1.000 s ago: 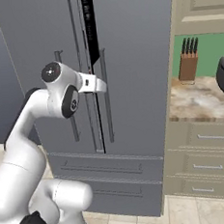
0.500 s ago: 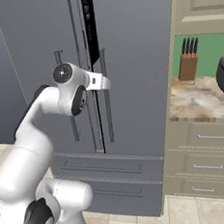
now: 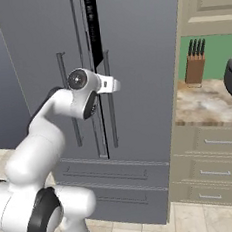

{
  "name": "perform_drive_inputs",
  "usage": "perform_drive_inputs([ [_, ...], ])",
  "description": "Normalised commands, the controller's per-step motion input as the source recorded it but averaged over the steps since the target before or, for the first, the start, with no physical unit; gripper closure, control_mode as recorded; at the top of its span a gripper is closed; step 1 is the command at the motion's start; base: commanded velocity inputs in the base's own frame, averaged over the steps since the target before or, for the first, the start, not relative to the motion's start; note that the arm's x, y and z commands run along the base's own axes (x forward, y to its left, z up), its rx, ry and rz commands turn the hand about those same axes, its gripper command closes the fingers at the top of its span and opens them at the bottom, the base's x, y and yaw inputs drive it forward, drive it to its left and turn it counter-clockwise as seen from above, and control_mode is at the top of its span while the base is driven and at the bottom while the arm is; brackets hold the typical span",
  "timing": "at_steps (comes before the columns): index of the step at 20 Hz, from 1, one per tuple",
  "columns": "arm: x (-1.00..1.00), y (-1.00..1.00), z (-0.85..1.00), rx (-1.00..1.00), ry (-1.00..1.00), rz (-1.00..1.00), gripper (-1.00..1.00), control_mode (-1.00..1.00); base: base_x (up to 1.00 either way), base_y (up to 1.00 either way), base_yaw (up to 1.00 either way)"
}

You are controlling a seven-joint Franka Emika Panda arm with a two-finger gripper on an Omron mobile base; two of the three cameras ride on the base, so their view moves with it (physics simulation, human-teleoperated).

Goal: Open the fridge, grab two sodas, and place both sodas inside the bowl with ice on the dining counter.

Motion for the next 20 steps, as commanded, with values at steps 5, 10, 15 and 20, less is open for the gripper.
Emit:
perform_drive_inputs([
  [5,0.41,-0.16,0.0,0.0,0.0,0.0,-1.0,-1.0,0.0,0.0,0.0],
  [10,0.43,-0.13,-0.01,0.0,0.0,0.01,-1.0,-1.0,0.0,0.0,0.0],
  [15,0.45,0.0,-0.12,0.0,0.0,0.07,-1.0,-1.0,0.0,0.0,0.0],
  [20,0.43,0.07,-0.23,0.0,0.0,0.08,-1.0,-1.0,0.0,0.0,0.0],
])
